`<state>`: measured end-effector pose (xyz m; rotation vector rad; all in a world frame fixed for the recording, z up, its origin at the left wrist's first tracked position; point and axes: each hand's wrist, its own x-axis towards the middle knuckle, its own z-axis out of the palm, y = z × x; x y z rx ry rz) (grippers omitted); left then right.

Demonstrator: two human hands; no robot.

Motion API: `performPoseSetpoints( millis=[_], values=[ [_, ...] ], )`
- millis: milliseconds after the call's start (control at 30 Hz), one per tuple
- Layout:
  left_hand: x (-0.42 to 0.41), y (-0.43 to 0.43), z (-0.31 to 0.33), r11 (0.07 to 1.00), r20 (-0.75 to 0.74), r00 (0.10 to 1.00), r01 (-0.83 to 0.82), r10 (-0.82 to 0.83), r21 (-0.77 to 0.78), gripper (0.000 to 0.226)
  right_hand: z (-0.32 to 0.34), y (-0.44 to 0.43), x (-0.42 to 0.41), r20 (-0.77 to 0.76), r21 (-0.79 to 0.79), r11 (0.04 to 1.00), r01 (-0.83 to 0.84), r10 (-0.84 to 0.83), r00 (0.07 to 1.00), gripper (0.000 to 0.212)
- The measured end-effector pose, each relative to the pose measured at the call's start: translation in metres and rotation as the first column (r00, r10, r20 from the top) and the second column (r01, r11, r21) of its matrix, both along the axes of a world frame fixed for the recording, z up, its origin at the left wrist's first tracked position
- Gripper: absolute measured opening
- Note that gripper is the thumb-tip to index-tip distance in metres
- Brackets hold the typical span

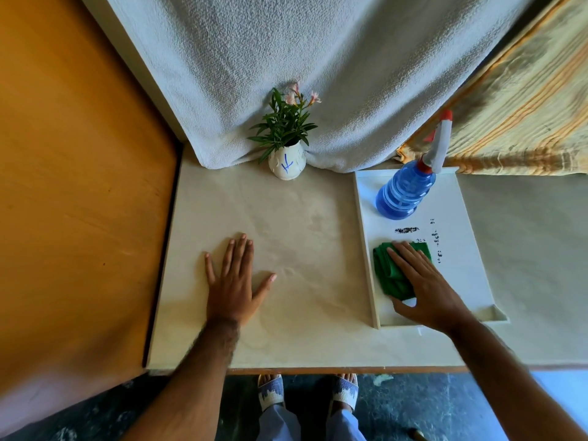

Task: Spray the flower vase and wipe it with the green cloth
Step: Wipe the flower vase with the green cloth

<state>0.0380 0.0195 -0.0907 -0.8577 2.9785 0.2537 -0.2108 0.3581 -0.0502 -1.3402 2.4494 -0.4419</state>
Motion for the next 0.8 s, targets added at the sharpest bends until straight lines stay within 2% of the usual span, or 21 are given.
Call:
performPoseSetpoints(
  millis=[67, 233, 333, 400, 500, 633, 800],
  values=[
    [0.000, 0.000, 0.000, 1.000, -0.012, 1.000, 0.000, 0.000, 0.005, 0.095, 0.004, 0.000, -0.004, 0.023, 0.015, 1.000, 0.014, -0.014, 1.000, 0.108],
    [0.000, 0.001, 0.000, 1.000, -0.006, 1.000, -0.002, 0.002, 0.004, 0.095, 0.021, -0.010, 0.005, -0.015, -0.082, 0.982, 0.170, -0.172, 0.985, 0.087],
    [0.000, 0.000, -0.002, 1.000, -0.012, 1.000, 0.000, 0.000, 0.005, 0.094, 0.037, -0.025, 0.009, -0.078, -0.242, 0.951, 0.192, -0.216, 0.973, 0.081],
    [0.000, -0.001, -0.002, 1.000, -0.007, 1.000, -0.002, 0.002, 0.007, 0.094, 0.049, -0.052, 0.011, -0.122, -0.340, 0.937, 0.079, -0.127, 0.984, 0.074],
    [0.000, -0.002, -0.003, 1.000, -0.004, 1.000, 0.003, -0.003, 0.016, 0.095, 0.057, -0.114, 0.011, -0.200, -0.375, 0.910, -0.175, 0.105, 0.974, 0.055],
    [-0.001, -0.003, -0.005, 1.000, -0.003, 1.000, 0.002, -0.002, 0.012, 0.097, 0.050, -0.198, -0.002, -0.399, -0.320, 0.817, -0.480, 0.343, 0.850, 0.038],
    [-0.001, -0.003, -0.005, 1.000, 0.001, 1.000, 0.000, 0.000, -0.003, 0.097, 0.053, -0.265, -0.031, -0.543, -0.180, 0.749, -0.638, 0.465, 0.699, 0.037]
  ],
)
